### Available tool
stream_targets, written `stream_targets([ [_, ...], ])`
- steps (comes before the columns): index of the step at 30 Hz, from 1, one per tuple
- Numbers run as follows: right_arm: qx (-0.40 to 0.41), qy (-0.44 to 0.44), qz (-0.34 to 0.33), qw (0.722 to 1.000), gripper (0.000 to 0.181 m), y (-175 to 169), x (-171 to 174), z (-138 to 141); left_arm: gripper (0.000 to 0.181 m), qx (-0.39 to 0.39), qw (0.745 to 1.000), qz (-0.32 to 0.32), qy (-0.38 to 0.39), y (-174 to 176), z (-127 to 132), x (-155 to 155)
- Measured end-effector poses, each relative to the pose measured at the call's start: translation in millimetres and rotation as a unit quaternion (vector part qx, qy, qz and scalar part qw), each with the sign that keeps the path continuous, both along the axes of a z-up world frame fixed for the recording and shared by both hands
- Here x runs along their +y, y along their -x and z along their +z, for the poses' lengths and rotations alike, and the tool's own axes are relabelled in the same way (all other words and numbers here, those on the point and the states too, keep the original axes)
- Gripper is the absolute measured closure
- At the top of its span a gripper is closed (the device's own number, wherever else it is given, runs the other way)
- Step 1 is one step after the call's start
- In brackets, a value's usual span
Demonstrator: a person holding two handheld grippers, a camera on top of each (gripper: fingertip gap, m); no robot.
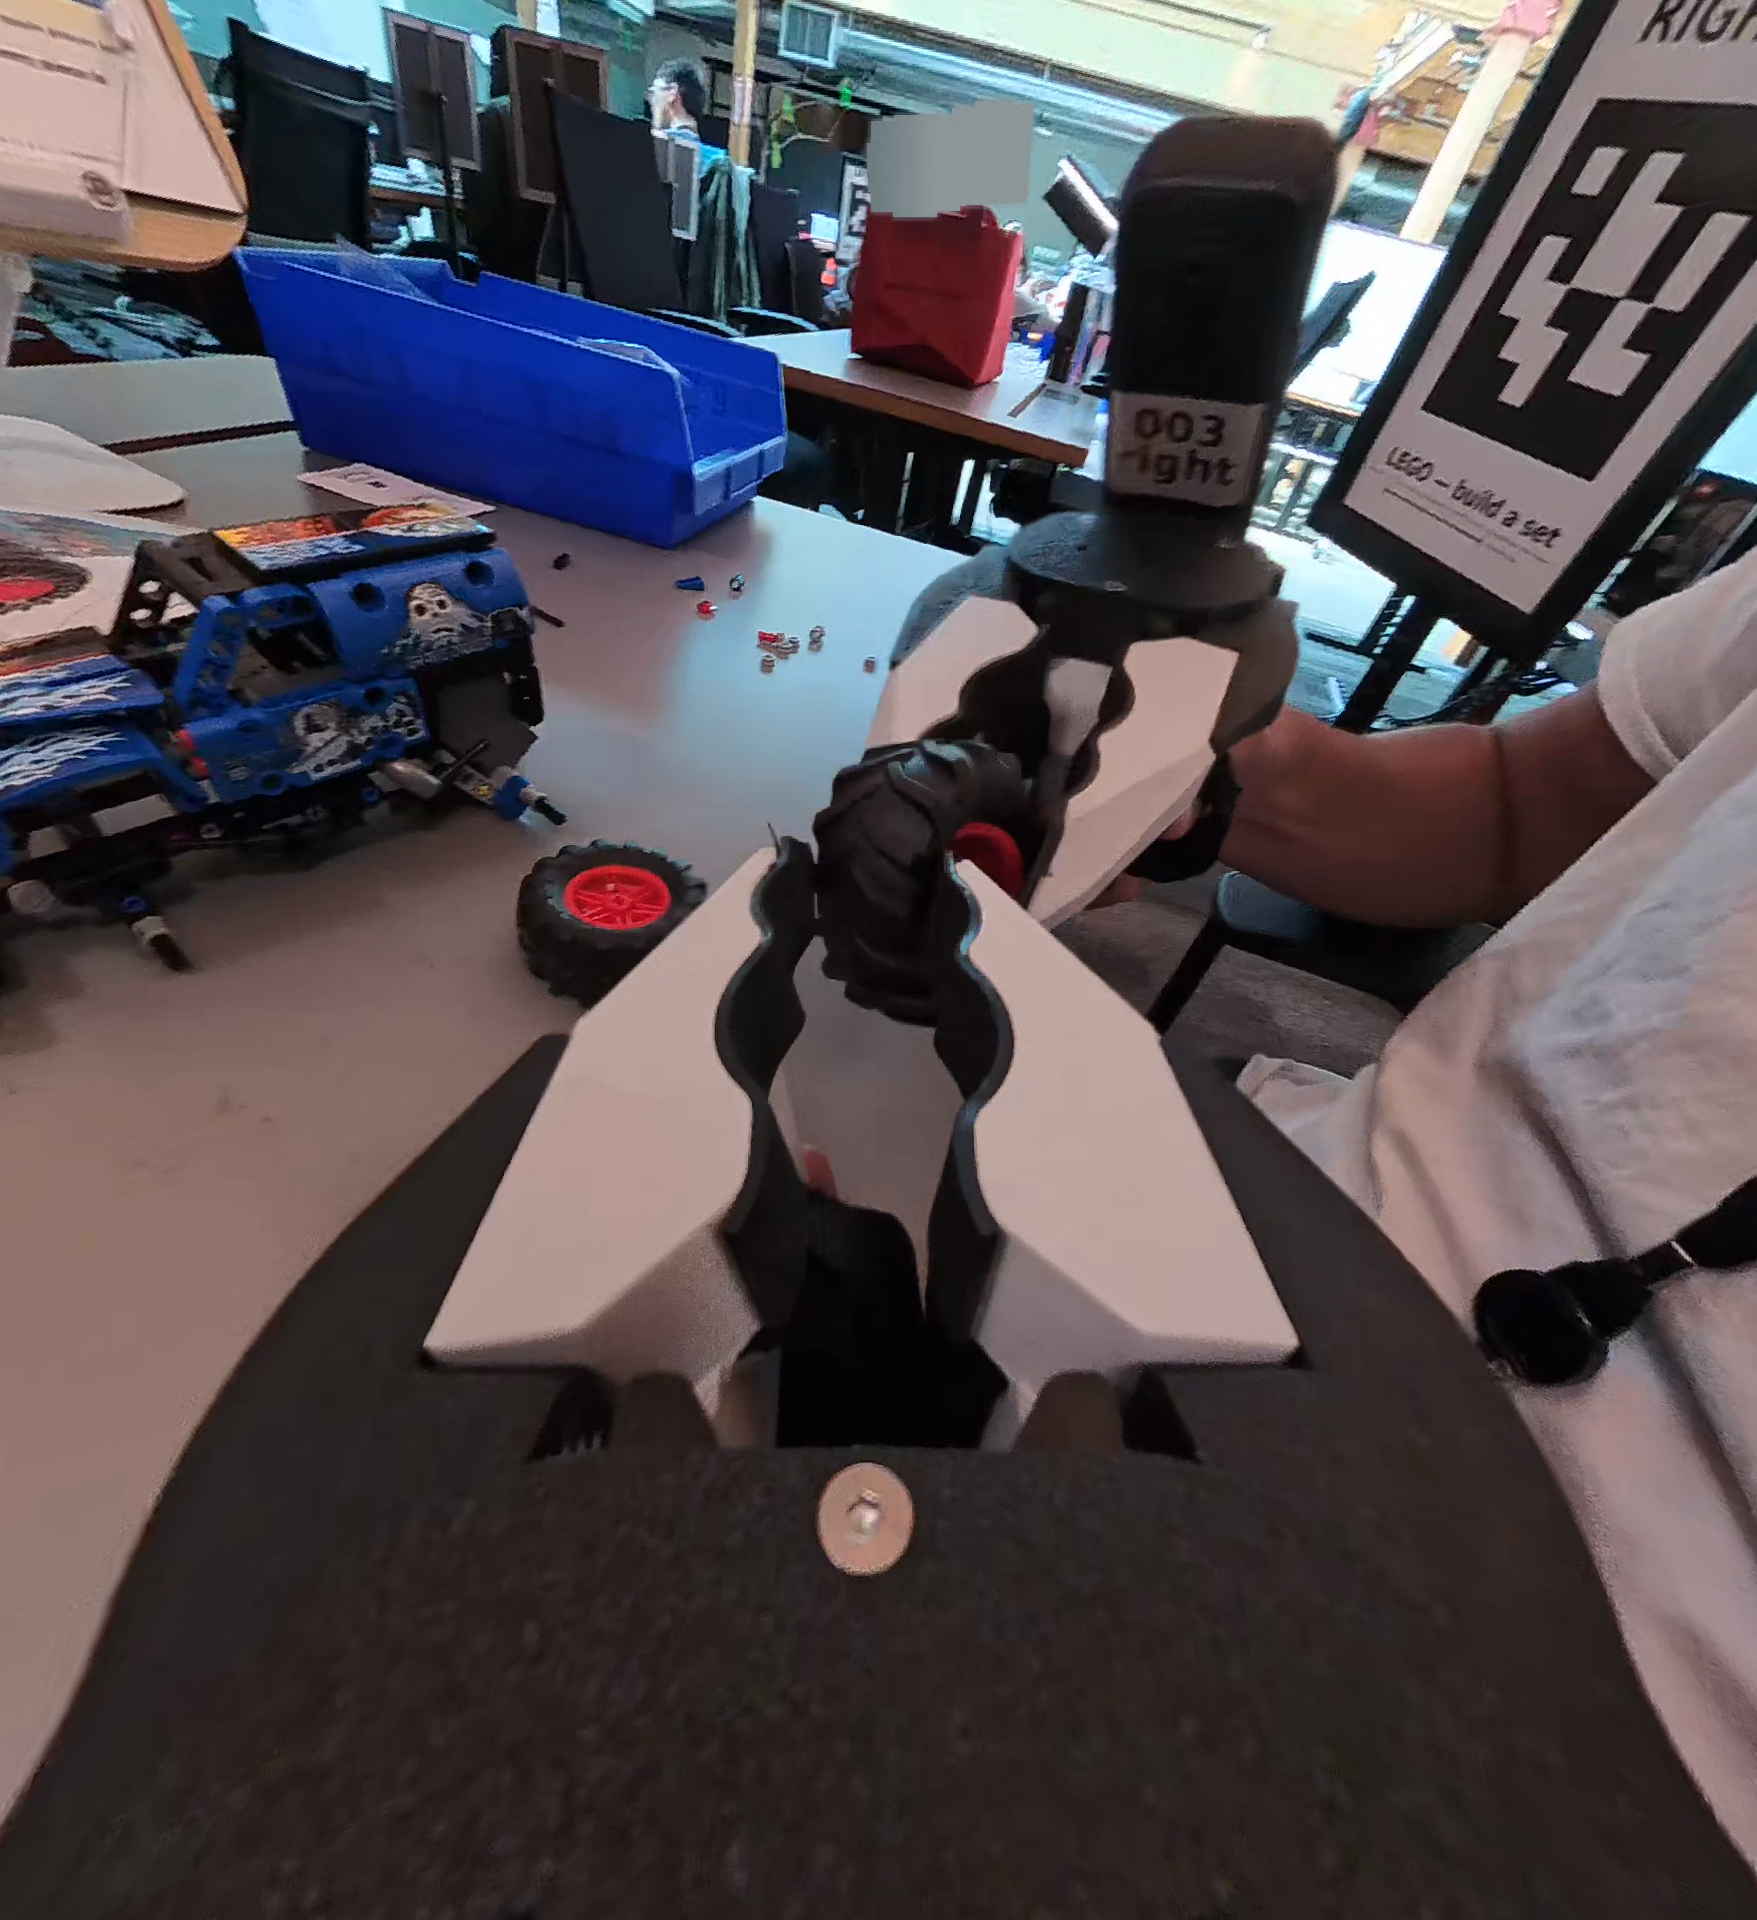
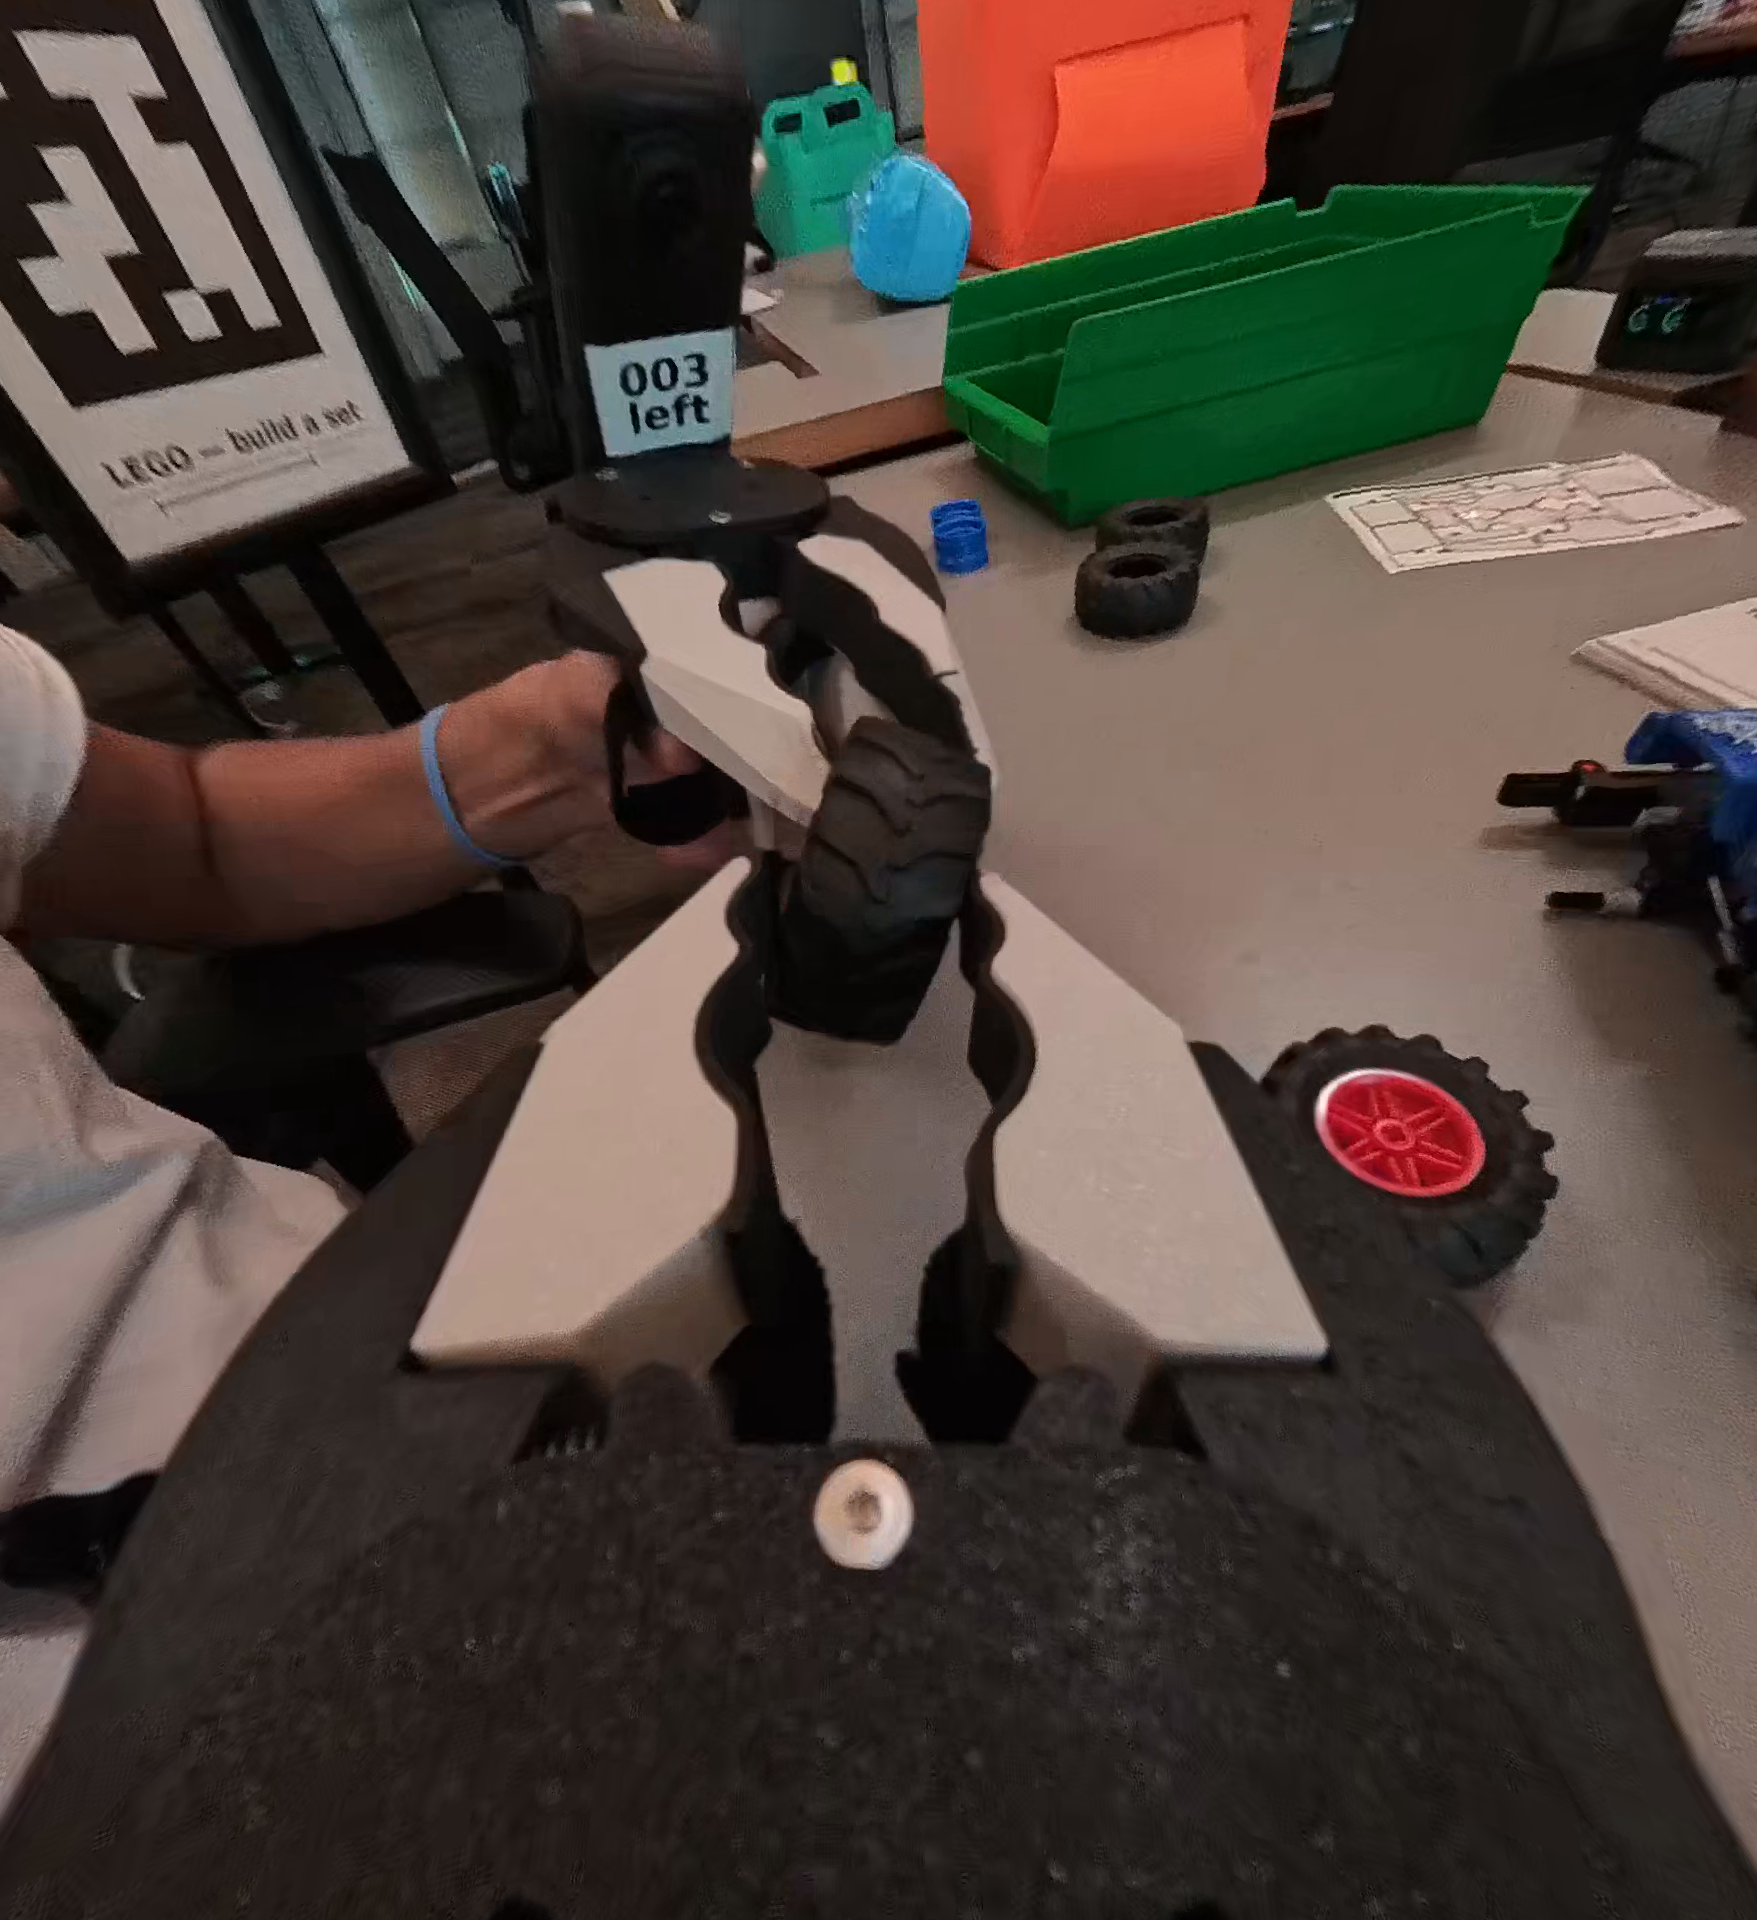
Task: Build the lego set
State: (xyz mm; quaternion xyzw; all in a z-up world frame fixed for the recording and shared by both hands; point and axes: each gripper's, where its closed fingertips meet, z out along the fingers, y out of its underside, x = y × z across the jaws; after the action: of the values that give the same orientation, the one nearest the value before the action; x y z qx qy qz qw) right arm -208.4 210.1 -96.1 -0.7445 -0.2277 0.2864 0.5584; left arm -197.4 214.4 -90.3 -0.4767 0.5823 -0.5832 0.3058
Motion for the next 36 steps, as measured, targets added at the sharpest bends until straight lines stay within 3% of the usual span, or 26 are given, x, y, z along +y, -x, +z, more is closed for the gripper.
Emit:
stream_targets([
  [7, 0.178, 0.103, 0.080, 0.975, 0.156, -1.4, -9.0, 6.5, 0.158, -0.018, 0.999, -0.008, -0.043, -3.3, 1.9, -7.3],
  [13, 0.248, 0.124, 0.109, 0.955, 0.156, -0.2, -11.0, 9.0, 0.157, -0.021, 0.999, -0.020, -0.014, -2.1, 4.1, -9.7],
  [22, 0.353, 0.152, 0.211, 0.899, 0.157, 10.1, -28.0, 32.2, 0.156, -0.050, 0.988, -0.111, 0.095, 13.0, 25.6, -24.8],
  [27, 0.377, 0.164, 0.235, 0.881, 0.156, 10.6, -30.6, 36.0, 0.156, -0.058, 0.986, -0.124, 0.099, 13.3, 28.6, -26.6],
  [31, 0.419, 0.210, 0.201, 0.860, 0.156, 0.3, -16.3, 31.2, 0.155, -0.045, 0.991, -0.082, 0.100, 5.3, 22.8, -14.9],
  [36, 0.376, 0.218, 0.137, 0.890, 0.155, -8.2, -8.3, 23.0, 0.157, -0.045, 0.998, 0.010, -0.034, 4.6, 14.5, -9.5],
])
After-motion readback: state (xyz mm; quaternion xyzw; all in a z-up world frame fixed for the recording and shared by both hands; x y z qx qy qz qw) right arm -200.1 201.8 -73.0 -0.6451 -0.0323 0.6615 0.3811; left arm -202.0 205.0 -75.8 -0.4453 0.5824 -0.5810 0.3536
